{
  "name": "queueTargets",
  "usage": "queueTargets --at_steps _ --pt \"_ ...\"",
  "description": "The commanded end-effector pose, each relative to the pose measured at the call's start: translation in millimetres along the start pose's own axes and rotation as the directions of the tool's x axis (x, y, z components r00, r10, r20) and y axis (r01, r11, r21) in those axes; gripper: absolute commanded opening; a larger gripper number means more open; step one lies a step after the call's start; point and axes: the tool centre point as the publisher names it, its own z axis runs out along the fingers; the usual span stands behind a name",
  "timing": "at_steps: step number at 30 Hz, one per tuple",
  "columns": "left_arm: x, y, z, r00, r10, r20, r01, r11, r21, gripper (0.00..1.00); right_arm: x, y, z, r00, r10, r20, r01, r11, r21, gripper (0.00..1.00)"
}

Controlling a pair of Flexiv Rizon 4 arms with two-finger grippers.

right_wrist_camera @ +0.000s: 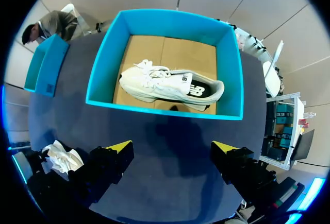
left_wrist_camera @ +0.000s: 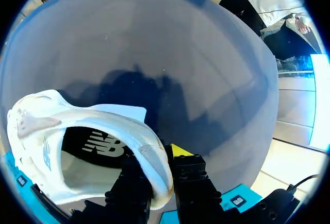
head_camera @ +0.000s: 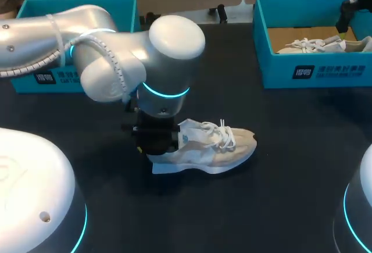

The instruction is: Take the shoe out of the shoebox, open the shoe tongue, remove and reinsert the insole, then place the shoe into the shoebox

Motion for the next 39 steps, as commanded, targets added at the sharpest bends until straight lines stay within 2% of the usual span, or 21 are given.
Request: queueTargets --at_steps 1,5,6,8,9,10,23,28,34,39 --pt "-8.0 0.4 8.1 1.000 -0.004 -0.023 0.004 1.000 0.004 0.00 0.1 -0.3 0.0 1.000 0.000 0.001 0.000 1.000 0.000 1.00" --pt "-8.9 -0.1 12.7 0.999 -0.012 -0.029 0.013 1.000 0.019 0.00 0.1 -0.3 0.0 1.000 0.000 0.001 0.000 1.000 0.000 1.00" --pt "-8.5 -0.3 11.8 0.999 -0.013 -0.029 0.013 1.000 0.021 0.21 0.1 -0.3 0.0 1.000 0.000 0.001 0.000 1.000 0.000 1.00" --pt "-7.2 -0.6 7.8 1.000 -0.019 -0.021 0.019 0.999 0.027 0.48 0.1 -0.3 0.0 1.000 0.000 0.001 0.000 1.000 0.000 1.00" --pt "-6.4 -0.6 5.3 1.000 -0.022 -0.008 0.023 0.999 0.035 0.89 0.1 -0.3 0.0 1.000 0.000 0.001 0.000 1.000 0.000 1.00" --pt "-5.2 -0.3 2.0 1.000 -0.027 0.002 0.027 0.999 0.038 1.00 0.1 -0.3 0.0 1.000 0.000 0.001 0.000 1.000 0.000 1.00" --pt "5.6 3.0 -53.6 0.990 -0.042 0.131 0.036 0.998 0.048 1.00 0.1 -0.3 0.0 1.000 0.000 0.001 0.000 1.000 0.000 1.00" --pt "9.7 3.2 -75.4 0.981 -0.084 0.176 0.083 0.996 0.016 1.00 0.1 -0.3 0.0 1.000 0.000 0.001 0.000 1.000 0.000 1.00" --pt "22.3 10.3 -86.0 0.939 -0.258 0.229 0.243 0.966 0.093 1.00 0.1 -0.3 0.0 1.000 0.000 0.001 0.000 1.000 0.000 1.00" --pt "37.9 15.9 -88.8 0.863 -0.422 0.279 0.371 0.903 0.218 1.00 0.1 -0.3 0.0 1.000 0.000 0.001 0.000 1.000 0.000 1.00"
